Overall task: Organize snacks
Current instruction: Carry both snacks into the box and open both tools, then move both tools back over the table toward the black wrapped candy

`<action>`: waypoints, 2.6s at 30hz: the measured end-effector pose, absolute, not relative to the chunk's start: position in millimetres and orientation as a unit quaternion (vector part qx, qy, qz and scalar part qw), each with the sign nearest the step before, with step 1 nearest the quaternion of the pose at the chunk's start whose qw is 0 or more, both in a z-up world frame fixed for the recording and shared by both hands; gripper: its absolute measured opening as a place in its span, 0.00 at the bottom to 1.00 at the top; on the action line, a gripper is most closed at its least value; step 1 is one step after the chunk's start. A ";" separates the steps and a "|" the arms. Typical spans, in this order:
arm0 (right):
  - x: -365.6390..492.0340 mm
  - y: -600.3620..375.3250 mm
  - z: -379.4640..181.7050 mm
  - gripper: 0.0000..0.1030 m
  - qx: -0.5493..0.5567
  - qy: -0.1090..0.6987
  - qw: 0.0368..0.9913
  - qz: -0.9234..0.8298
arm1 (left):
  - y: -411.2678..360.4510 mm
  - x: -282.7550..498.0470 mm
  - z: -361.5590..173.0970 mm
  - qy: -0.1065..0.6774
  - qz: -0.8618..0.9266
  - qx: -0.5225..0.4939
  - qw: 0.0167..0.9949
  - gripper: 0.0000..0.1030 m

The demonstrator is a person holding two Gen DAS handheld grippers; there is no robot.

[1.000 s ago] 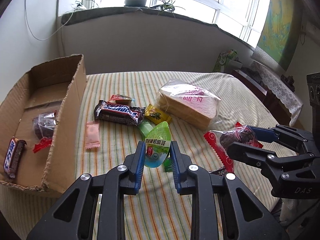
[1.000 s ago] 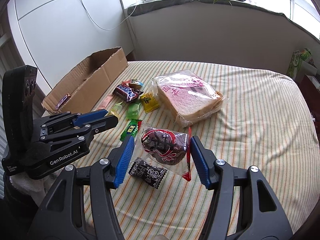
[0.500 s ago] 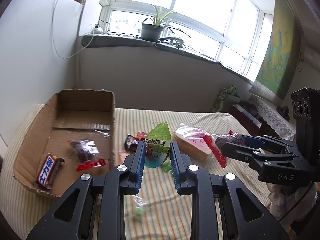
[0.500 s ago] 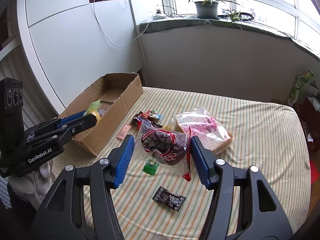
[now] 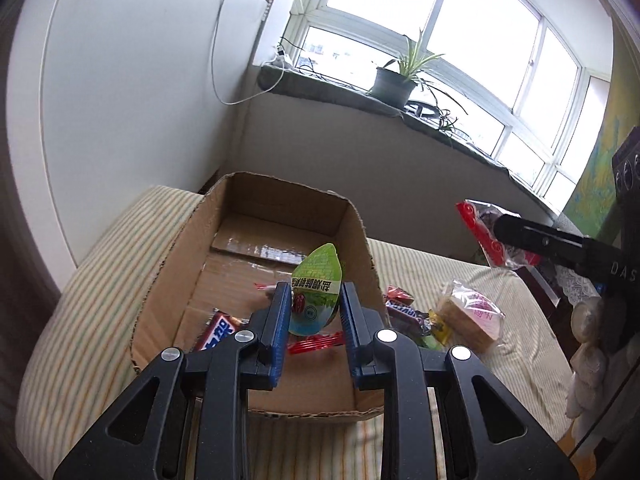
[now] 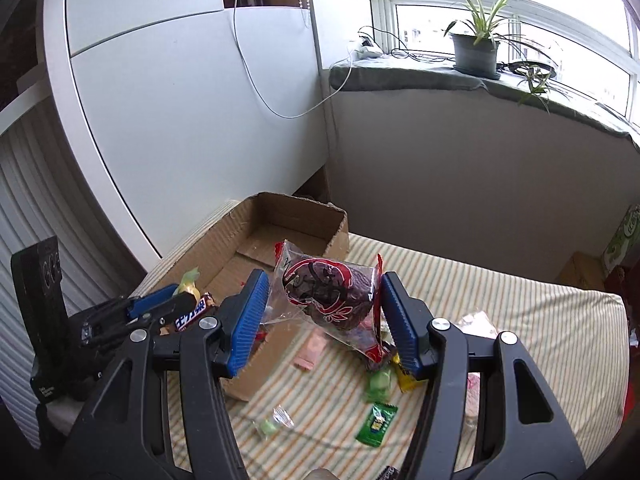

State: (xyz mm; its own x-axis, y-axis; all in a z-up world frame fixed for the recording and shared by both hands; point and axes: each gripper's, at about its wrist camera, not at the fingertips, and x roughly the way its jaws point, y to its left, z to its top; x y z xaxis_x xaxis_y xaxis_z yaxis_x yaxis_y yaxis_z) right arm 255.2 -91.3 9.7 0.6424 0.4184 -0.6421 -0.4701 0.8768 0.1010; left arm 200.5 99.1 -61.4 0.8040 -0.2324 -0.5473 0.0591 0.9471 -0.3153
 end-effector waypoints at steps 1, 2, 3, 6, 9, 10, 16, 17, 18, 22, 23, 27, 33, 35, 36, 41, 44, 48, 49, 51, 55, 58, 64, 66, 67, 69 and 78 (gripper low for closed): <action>260.6 -84.4 8.7 0.59 -0.040 0.346 0.904 0.247 | 102.7 200.3 -62.7 0.305 -0.074 -0.145 0.939 0.22; 265.6 -76.9 7.5 0.59 -0.042 0.349 0.902 0.251 | 105.6 201.1 -64.0 0.306 -0.071 -0.147 0.938 0.22; 270.3 -70.0 6.3 0.59 -0.045 0.352 0.900 0.254 | 108.6 201.7 -65.1 0.307 -0.068 -0.150 0.937 0.22; 281.9 -51.5 1.3 0.59 -0.053 0.358 0.897 0.255 | 114.0 202.1 -68.3 0.310 -0.061 -0.155 0.936 0.22; 293.7 -34.1 -5.2 0.59 -0.059 0.364 0.895 0.253 | 116.2 202.0 -69.9 0.311 -0.057 -0.157 0.936 0.22; 297.3 -28.7 -7.7 0.59 -0.060 0.366 0.894 0.252 | 117.2 202.3 -70.4 0.312 -0.055 -0.155 0.936 0.22; 321.1 -8.2 -28.6 0.59 -0.053 0.392 0.883 0.253 | 123.6 202.9 -73.9 0.316 -0.048 -0.156 0.935 0.22; 324.2 -5.1 -32.0 0.59 -0.055 0.396 0.881 0.253 | 125.1 203.0 -74.5 0.317 -0.047 -0.157 0.934 0.22; 327.0 -2.5 -35.2 0.59 -0.056 0.399 0.880 0.253 | 126.2 203.1 -74.9 0.318 -0.047 -0.158 0.934 0.22; 333.3 2.9 -44.2 0.62 -0.061 0.408 0.876 0.250 | 129.5 203.8 -76.4 0.323 -0.048 -0.160 0.931 0.22; 334.0 3.4 -45.4 0.66 -0.061 0.411 0.875 0.249 | 130.1 203.7 -76.8 0.325 -0.049 -0.161 0.931 0.22; 334.2 2.6 -46.0 0.70 -0.055 0.412 0.875 0.248 | 131.2 201.6 -76.4 0.323 -0.053 -0.162 0.931 0.25; 323.6 -6.6 -40.0 0.70 -0.058 0.405 0.879 0.244 | 128.7 197.3 -74.2 0.321 -0.059 -0.155 0.932 0.26; 320.7 -11.2 -37.4 0.70 -0.055 0.404 0.880 0.244 | 127.0 194.8 -72.6 0.319 -0.064 -0.157 0.933 0.26; 319.1 -13.4 -35.8 0.70 -0.055 0.403 0.881 0.243 | 126.3 193.4 -71.7 0.317 -0.067 -0.157 0.933 0.26; 304.6 -28.5 -24.0 0.70 -0.055 0.393 0.886 0.239 | 119.3 181.6 -66.4 0.308 -0.086 -0.148 0.936 0.26; 291.5 -42.2 -17.0 0.70 -0.053 0.388 0.889 0.239 | 110.7 172.9 -65.1 0.304 -0.102 -0.133 0.938 0.26; 271.9 -64.4 -7.6 0.70 -0.046 0.379 0.894 0.234 | 102.0 161.8 -66.3 0.303 -0.124 -0.123 0.937 0.26; 267.0 -71.0 -5.2 0.70 -0.043 0.377 0.895 0.234 | 100.5 158.8 -65.8 0.302 -0.131 -0.123 0.936 0.26; 256.4 -84.2 -0.8 0.70 -0.039 0.374 0.897 0.232 | 96.3 152.4 -64.9 0.299 -0.142 -0.120 0.936 0.26; 233.7 -114.0 3.3 0.70 -0.029 0.367 0.902 0.224 | 84.5 141.5 -65.3 0.298 -0.167 -0.106 0.934 0.26; 218.0 -140.6 -1.8 0.70 -0.013 0.372 0.902 0.218 | 71.3 134.6 -68.3 0.305 -0.195 -0.099 0.927 0.26; 194.3 -187.0 -35.7 0.70 0.011 0.411 0.889 0.200 | 43.8 123.1 -77.5 0.326 -0.253 -0.088 0.907 0.26; 188.6 -198.1 -48.5 0.70 0.007 0.423 0.885 0.192 | 37.1 122.0 -85.1 0.339 -0.264 -0.085 0.899 0.26; 186.7 -202.1 -54.4 0.70 0.006 0.429 0.883 0.191 | 34.5 121.3 -89.5 0.345 -0.263 -0.082 0.898 0.26; 182.8 -209.4 -64.9 0.70 0.005 0.438 0.879 0.189 | 30.1 122.7 -99.1 0.359 -0.256 -0.075 0.894 0.26; 182.5 -213.6 -88.3 0.70 0.002 0.452 0.864 0.221 | 18.6 140.9 -115.8 0.387 -0.232 -0.055 0.891 0.26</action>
State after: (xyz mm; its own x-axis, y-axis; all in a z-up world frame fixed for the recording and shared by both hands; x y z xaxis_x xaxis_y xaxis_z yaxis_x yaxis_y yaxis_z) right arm 182.5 -213.6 -88.3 0.4940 0.3843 -0.7799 -0.3812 0.9019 0.2030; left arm 140.9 18.6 -115.8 0.5921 -0.4557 -0.6647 0.3707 0.8864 -0.2774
